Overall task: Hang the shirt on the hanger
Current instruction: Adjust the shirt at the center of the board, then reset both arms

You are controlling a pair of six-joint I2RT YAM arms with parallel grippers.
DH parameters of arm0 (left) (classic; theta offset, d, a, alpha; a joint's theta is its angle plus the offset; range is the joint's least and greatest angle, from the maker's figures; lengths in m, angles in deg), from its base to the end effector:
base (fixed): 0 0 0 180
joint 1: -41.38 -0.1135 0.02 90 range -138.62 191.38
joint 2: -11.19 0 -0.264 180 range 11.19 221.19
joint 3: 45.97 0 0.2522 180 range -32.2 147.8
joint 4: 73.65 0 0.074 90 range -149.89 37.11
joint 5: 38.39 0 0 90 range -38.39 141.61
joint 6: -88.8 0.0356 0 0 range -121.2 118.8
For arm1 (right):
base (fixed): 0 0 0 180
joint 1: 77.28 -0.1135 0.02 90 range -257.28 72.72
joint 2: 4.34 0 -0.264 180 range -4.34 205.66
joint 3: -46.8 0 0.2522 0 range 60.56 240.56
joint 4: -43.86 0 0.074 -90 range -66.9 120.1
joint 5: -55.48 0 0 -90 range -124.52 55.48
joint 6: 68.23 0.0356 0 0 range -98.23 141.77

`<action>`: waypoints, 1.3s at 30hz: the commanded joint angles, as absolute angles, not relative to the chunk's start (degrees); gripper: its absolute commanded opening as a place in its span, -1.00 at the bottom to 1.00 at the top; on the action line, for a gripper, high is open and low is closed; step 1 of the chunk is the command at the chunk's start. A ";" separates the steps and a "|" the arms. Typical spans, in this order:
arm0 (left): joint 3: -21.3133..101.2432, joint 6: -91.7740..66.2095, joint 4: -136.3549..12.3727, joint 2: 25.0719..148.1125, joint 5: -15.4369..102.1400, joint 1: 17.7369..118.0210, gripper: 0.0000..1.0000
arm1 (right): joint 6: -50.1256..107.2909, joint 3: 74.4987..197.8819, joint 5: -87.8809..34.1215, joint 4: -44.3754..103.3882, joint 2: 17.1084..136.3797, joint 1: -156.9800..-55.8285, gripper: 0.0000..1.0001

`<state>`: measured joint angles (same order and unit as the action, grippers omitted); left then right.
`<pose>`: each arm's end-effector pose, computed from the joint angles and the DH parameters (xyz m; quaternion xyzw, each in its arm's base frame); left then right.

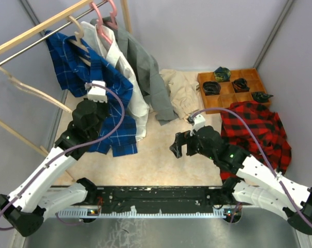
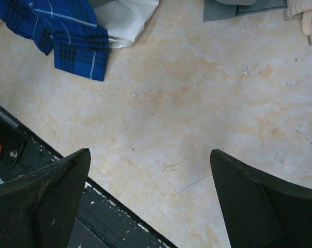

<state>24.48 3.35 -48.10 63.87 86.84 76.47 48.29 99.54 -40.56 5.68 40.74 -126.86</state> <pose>0.1773 -0.0995 0.3865 0.0563 0.7430 0.0549 0.6646 0.1181 0.1329 0.2785 -0.1477 0.8548 0.2693 0.4183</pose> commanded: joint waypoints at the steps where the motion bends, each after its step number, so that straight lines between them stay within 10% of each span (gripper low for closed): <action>1: 22.22 0.86 -48.18 64.68 80.64 76.04 -0.75 | 47.70 99.20 -41.38 7.57 39.98 -126.48 0.98; 9: 14.15 -14.22 -41.15 59.83 71.22 76.10 0.47 | 51.10 101.43 -49.81 3.35 39.60 -126.41 0.98; 15: 15.60 -18.19 -32.00 54.73 69.87 76.10 0.94 | 52.52 106.68 -55.73 -2.99 41.53 -126.41 0.98; 39: 4.07 -13.96 -37.88 32.88 62.38 76.10 0.98 | 42.61 111.74 -71.60 -8.35 12.81 -126.41 0.98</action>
<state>6.95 -14.44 -33.98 34.17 61.15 76.36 41.06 114.82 -68.17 -8.77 16.11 -126.86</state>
